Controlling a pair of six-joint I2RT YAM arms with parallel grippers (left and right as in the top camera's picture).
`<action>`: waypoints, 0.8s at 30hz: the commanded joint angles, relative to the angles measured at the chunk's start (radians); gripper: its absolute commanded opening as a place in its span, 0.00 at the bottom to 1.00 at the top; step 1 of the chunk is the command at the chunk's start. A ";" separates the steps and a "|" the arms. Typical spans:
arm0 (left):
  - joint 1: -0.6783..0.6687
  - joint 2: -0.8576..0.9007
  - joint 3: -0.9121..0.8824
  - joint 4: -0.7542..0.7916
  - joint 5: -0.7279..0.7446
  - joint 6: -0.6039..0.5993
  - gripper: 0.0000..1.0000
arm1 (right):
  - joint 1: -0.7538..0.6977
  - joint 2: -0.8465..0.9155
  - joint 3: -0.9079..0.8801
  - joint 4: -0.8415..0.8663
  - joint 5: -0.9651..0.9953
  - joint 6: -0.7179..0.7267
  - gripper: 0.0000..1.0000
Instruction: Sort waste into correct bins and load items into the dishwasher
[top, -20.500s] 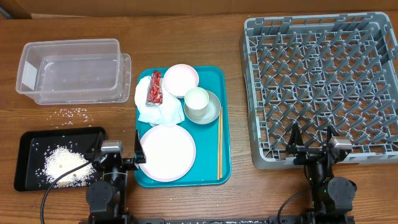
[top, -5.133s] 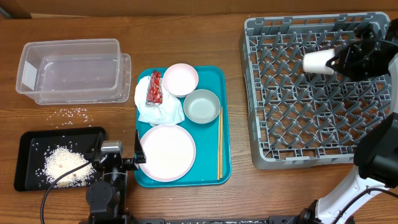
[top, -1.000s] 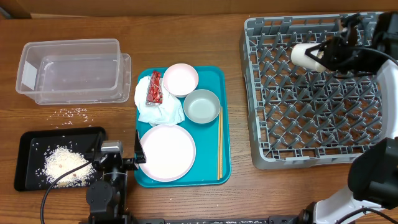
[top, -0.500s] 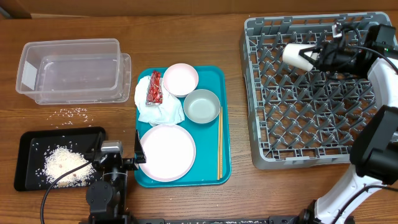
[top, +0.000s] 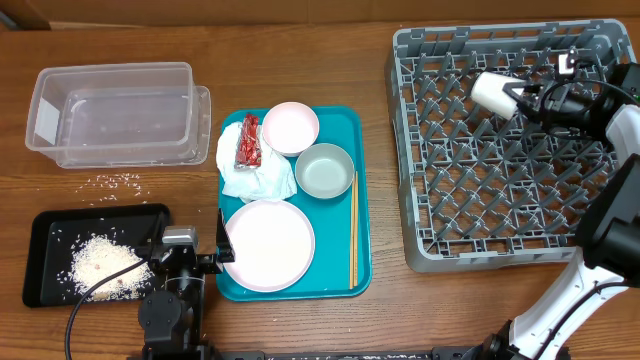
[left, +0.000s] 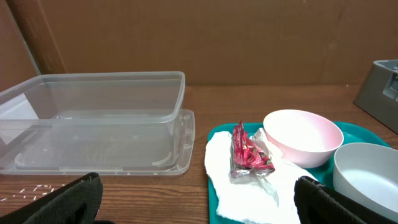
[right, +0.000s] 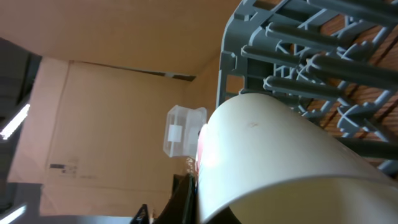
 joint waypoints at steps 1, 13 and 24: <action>-0.008 -0.010 -0.004 -0.002 -0.002 0.019 1.00 | 0.002 0.042 0.000 -0.003 -0.056 0.025 0.04; -0.008 -0.010 -0.004 -0.002 -0.002 0.019 1.00 | -0.024 0.023 0.002 -0.127 0.233 0.057 0.05; -0.008 -0.009 -0.004 -0.002 -0.002 0.019 1.00 | -0.025 -0.117 0.044 -0.168 0.552 0.130 0.20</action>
